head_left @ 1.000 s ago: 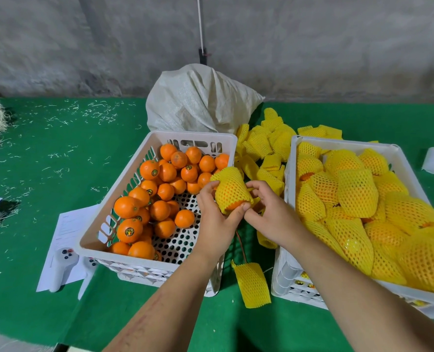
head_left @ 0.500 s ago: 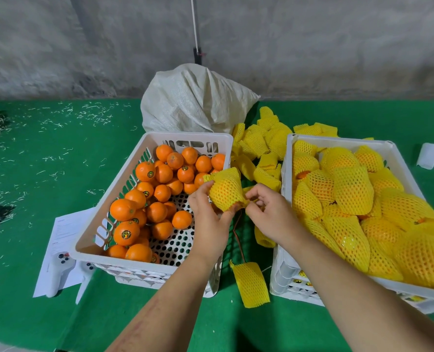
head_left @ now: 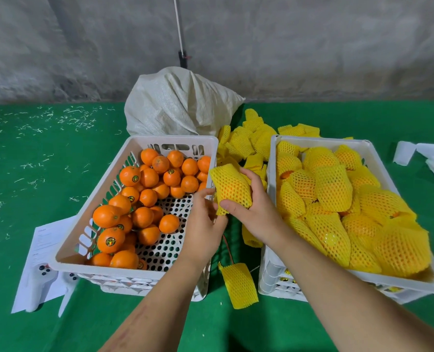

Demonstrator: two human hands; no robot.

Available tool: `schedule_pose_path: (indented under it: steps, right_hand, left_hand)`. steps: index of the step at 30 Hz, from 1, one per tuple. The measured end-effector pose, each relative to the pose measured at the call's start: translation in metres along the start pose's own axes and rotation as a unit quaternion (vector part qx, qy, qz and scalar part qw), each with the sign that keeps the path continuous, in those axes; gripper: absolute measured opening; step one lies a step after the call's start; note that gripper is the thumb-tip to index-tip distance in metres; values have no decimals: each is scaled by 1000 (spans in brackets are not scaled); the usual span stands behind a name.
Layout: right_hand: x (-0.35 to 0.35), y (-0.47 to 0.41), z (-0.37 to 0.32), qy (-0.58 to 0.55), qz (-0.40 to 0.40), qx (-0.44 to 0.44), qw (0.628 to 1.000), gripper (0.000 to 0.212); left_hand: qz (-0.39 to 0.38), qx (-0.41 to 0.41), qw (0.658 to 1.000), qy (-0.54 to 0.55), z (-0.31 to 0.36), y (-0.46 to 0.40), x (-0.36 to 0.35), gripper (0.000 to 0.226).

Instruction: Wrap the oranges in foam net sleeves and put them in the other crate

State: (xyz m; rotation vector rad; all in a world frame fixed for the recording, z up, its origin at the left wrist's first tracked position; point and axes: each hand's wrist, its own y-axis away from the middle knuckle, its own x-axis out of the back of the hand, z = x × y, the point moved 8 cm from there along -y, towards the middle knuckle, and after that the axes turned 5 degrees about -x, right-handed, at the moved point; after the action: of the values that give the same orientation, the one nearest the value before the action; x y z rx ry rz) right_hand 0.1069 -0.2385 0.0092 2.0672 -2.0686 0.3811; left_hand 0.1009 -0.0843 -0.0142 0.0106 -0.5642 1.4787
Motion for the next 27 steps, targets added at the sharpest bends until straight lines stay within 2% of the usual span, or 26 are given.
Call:
schedule_pose_path:
  steps: [4,7,10,13,16,18,23,27]
  right_hand:
    - [4,1,-1,-5,23,20,1000,85]
    - [6,2,-1,19,39,18,999,76]
    - [5,3,0,37,41,10,998,72]
    - [2,4,-1,42,21,34,998,79]
    - [0,1,0,77,25,59,995,81]
    - [-1,-2,1,112,30,71,991,76]
    - [6,-3,0,75,53,70,993,65]
    - [21,2,-4,47,124,73,988,52]
  left_hand:
    - [-44,-23,998,-48,9,0,-10,48]
    - [-89,-12,995,-39,10,2,-15,59]
    - [-109,30,992,50,8,5,-16,70]
    - [-91,67,985,129,3,5,-13,80]
    - [-102,73,982,144,8,4,-14,70]
    - [-116,62,983,125,10,5,-15,60]
    - [-147,26,989,24,19,5,-17,63]
    - [-169,9,985,-34,20,4,-19,93]
